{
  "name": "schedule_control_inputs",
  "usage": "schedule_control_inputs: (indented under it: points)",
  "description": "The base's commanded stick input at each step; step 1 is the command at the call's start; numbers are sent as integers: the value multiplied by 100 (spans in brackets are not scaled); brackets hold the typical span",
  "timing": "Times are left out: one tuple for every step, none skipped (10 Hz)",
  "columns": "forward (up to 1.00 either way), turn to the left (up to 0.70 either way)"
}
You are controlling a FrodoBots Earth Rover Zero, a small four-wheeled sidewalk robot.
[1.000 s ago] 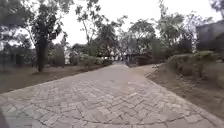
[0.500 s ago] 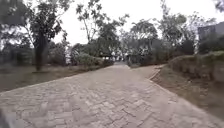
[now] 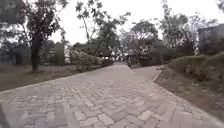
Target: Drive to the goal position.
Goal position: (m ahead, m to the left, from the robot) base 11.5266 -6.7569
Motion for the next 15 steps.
schedule_control_inputs:
  points:
    - [70,0]
    - [70,0]
    - [70,0]
    - [70,0]
    - [70,0]
    - [70,0]
    - [70,-4]
    - [70,-10]
    - [70,-35]
    - [70,-34]
    - [70,0]
    - [70,0]
    - [70,0]
    - [70,0]
    - [70,0]
